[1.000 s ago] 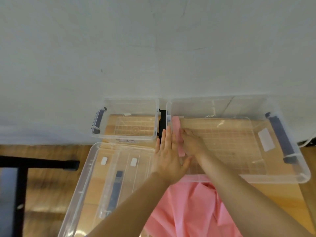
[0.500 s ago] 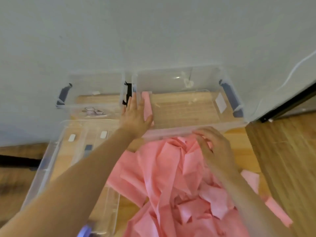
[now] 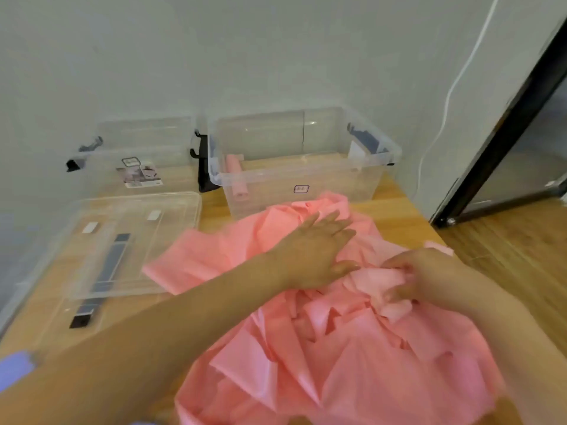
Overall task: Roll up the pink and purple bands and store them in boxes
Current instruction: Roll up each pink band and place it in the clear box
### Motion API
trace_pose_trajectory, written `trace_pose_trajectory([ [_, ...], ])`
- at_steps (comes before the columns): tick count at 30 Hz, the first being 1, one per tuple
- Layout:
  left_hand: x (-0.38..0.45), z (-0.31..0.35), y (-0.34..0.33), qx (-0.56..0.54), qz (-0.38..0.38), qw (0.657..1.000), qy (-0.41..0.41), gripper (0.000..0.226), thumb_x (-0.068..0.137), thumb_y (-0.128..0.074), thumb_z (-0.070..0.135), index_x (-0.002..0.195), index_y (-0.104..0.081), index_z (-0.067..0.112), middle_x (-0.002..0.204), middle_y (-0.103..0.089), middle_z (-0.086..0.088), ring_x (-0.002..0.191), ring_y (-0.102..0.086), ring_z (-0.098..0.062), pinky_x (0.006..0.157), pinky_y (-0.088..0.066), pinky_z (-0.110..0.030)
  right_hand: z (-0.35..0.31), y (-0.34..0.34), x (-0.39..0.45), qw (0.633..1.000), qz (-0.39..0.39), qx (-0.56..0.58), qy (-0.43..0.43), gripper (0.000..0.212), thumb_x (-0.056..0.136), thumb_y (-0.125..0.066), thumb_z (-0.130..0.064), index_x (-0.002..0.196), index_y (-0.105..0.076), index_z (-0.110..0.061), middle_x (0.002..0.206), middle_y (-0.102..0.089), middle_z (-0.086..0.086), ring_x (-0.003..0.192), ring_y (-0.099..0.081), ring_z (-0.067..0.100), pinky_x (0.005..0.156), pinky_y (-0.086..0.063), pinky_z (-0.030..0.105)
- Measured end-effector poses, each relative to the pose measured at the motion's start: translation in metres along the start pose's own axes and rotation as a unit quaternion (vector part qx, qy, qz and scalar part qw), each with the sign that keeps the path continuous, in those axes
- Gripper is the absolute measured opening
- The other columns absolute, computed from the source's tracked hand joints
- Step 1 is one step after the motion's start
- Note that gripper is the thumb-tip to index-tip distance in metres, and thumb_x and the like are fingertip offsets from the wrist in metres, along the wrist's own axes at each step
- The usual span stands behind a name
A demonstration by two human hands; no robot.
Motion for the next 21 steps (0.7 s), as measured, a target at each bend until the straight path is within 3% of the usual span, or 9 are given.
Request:
trace_pose_trajectory([
  [2,-0.009,0.02,-0.002,-0.066,-0.015,0.998,0.018,0.065,0.092,-0.045,0.047,0.144,-0.027,0.013,0.154,-0.02,-0.005,0.142,-0.01,-0.018,0.113,-0.006,-0.033,-0.006,0.007,-0.011,0.992,0.115,0.02,0.043,0.004,0.08,-0.066,-0.022,0.083,-0.069,-0.022,0.081,-0.064,-0.003,0.081,-0.054,0.015,0.056,-0.035,0.015],
  [5,-0.038,0.047,0.011,-0.206,0.078,0.974,0.059,0.064,0.086,-0.062,0.037,0.137,-0.039,0.007,0.142,-0.041,-0.008,0.132,-0.034,-0.02,0.103,-0.022,-0.023,-0.012,0.029,-0.038,0.948,0.26,0.157,0.095,0.029,0.079,-0.066,-0.011,0.054,-0.06,-0.024,0.056,-0.056,-0.003,0.058,-0.049,0.009,0.054,-0.032,0.023],
  [8,-0.071,0.059,0.037,-0.42,0.197,0.868,0.177,0.068,0.082,-0.07,0.027,0.139,-0.037,0.008,0.135,-0.047,-0.002,0.125,-0.043,-0.017,0.095,-0.031,-0.017,-0.031,0.064,-0.077,0.906,0.329,0.233,0.125,0.018,0.079,-0.067,-0.011,0.062,-0.065,-0.008,0.056,-0.057,0.01,0.055,-0.05,0.007,0.057,-0.037,0.027],
  [11,-0.092,0.072,0.063,-0.578,0.269,0.737,0.225,0.054,0.083,-0.068,0.014,0.131,-0.046,0.005,0.115,-0.055,-0.003,0.101,-0.053,-0.009,0.072,-0.042,-0.009,-0.056,0.098,-0.116,0.862,0.349,0.325,0.17,0.016,0.081,-0.066,-0.006,0.077,-0.066,0.009,0.054,-0.049,0.007,0.046,-0.042,-0.002,0.051,-0.034,0.025],
  [14,-0.121,0.08,0.104,-0.573,0.356,0.701,0.23,0.01,0.089,-0.058,0.009,0.09,-0.067,0.003,0.084,-0.065,-0.001,0.071,-0.06,0.002,0.065,-0.044,-0.017,-0.067,0.126,-0.146,0.826,0.343,0.404,0.19,0.019,0.085,-0.063,-0.007,0.077,-0.064,0.011,0.046,-0.043,-0.001,0.034,-0.034,-0.002,0.038,-0.024,0.015],
  [15,-0.13,0.079,0.114,-0.583,0.372,0.684,0.233,0.017,0.091,-0.054,0.011,0.078,-0.065,0.007,0.078,-0.065,-0.001,0.068,-0.061,0.001,0.067,-0.044,-0.021,-0.064,0.129,-0.152,0.815,0.323,0.44,0.192,0.019,0.086,-0.062,-0.008,0.073,-0.063,0.005,0.041,-0.046,-0.005,0.034,-0.036,-0.002,0.037,-0.026,0.014],
  [17,-0.141,0.078,0.128,-0.64,0.357,0.641,0.229,0.022,0.095,-0.05,0.02,0.077,-0.059,0.01,0.08,-0.065,-0.004,0.077,-0.063,-0.01,0.073,-0.047,-0.025,-0.06,0.129,-0.159,0.775,0.272,0.533,0.2,0.019,0.087,-0.061,-0.005,0.068,-0.062,-0.006,0.041,-0.056,-0.008,0.04,-0.048,0.002,0.041,-0.037,0.015],
  [19,-0.142,0.086,0.136,-0.7,0.275,0.625,0.208,0.033,0.095,-0.046,0.038,0.093,-0.059,0.008,0.093,-0.066,-0.007,0.087,-0.064,-0.018,0.078,-0.05,-0.031,-0.063,0.128,-0.17,0.751,0.26,0.567,0.216,0.02,0.085,-0.06,-0.001,0.067,-0.061,-0.009,0.045,-0.059,-0.007,0.044,-0.052,0.003,0.046,-0.042,0.016],
  [21,-0.139,0.096,0.138,-0.761,0.199,0.585,0.196,0.057,0.091,-0.041,0.055,0.108,-0.058,0.003,0.103,-0.064,-0.011,0.09,-0.064,-0.024,0.079,-0.051,-0.035,-0.079,0.124,-0.186,0.754,0.239,0.552,0.265,0.018,0.084,-0.061,-0.001,0.068,-0.061,-0.009,0.048,-0.061,-0.008,0.047,-0.053,0.002,0.049,-0.043,0.015],
])
Point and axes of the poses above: each hand's wrist, its own x-axis towards the middle knuckle, its own y-axis out of the back of the hand, z = x × y, the point moved 6 cm from there along x, towards the middle knuckle
